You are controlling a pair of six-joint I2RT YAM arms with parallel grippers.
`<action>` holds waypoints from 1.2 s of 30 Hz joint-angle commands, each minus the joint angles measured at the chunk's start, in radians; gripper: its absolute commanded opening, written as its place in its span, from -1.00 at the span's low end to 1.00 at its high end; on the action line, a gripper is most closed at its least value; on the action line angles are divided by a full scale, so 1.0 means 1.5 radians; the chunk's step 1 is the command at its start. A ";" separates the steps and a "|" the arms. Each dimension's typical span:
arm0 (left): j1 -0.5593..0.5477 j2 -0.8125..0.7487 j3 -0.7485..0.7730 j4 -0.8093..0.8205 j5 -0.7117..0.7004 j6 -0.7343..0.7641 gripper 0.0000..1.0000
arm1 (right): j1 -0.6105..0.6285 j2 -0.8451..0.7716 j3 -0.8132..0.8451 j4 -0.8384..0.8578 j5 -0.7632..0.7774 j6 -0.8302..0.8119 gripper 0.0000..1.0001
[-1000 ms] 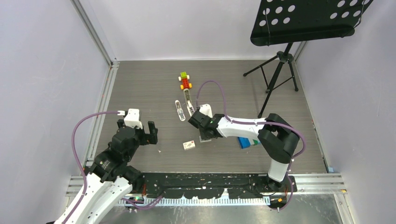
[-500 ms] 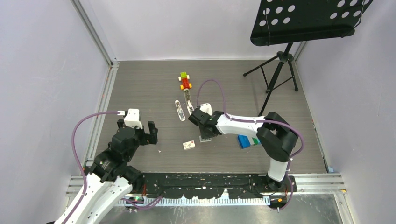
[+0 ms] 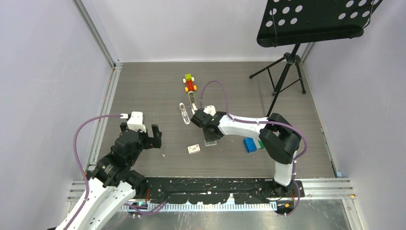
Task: Load the staples into the stapler
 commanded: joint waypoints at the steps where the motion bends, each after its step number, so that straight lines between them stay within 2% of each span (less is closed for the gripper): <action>1: 0.004 0.000 0.000 0.029 0.002 0.007 0.97 | -0.003 0.062 -0.026 0.001 -0.023 0.033 -0.57; 17: 0.004 -0.007 -0.001 0.030 -0.002 0.007 0.97 | -0.002 -0.055 0.019 -0.007 0.005 -0.034 -0.72; 25: 0.004 -0.009 -0.001 0.029 -0.002 0.007 0.97 | -0.002 -0.087 -0.004 -0.012 0.028 -0.026 -0.76; 36: 0.004 -0.009 -0.002 0.029 -0.003 0.007 0.97 | -0.002 -0.081 -0.026 0.006 -0.002 0.010 -0.48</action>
